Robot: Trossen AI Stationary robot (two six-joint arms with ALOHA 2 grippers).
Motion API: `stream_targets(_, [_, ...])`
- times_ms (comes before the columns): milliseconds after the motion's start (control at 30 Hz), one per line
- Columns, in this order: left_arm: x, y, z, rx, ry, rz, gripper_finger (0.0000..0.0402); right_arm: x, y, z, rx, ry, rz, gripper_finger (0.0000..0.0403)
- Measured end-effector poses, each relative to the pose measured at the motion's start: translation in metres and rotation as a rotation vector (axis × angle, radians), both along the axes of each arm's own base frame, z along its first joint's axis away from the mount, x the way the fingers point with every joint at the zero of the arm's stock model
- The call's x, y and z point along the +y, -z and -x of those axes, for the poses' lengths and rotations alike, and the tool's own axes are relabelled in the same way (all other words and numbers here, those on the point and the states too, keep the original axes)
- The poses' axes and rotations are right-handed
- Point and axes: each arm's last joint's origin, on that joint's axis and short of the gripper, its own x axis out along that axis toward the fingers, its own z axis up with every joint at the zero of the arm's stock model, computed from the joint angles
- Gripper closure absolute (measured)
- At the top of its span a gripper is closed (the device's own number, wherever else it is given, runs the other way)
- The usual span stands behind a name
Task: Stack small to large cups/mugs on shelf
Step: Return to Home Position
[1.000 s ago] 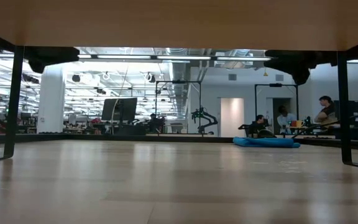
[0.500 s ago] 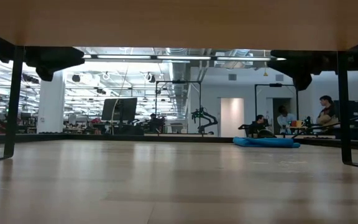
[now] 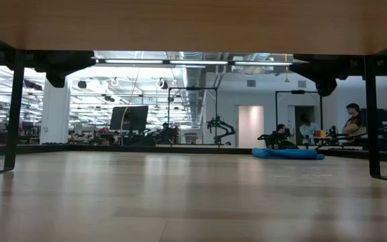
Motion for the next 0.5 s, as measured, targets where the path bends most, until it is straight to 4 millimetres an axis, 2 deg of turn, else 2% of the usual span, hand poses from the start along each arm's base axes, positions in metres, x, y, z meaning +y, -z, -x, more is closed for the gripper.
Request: stream_targets(500, [0.008, 0.0015, 0.0006, 0.018, -0.033, -0.024, 0.0283, 0.0037, -0.0035, -0.0006, -0.037, -0.029, 0.006, 0.0202])
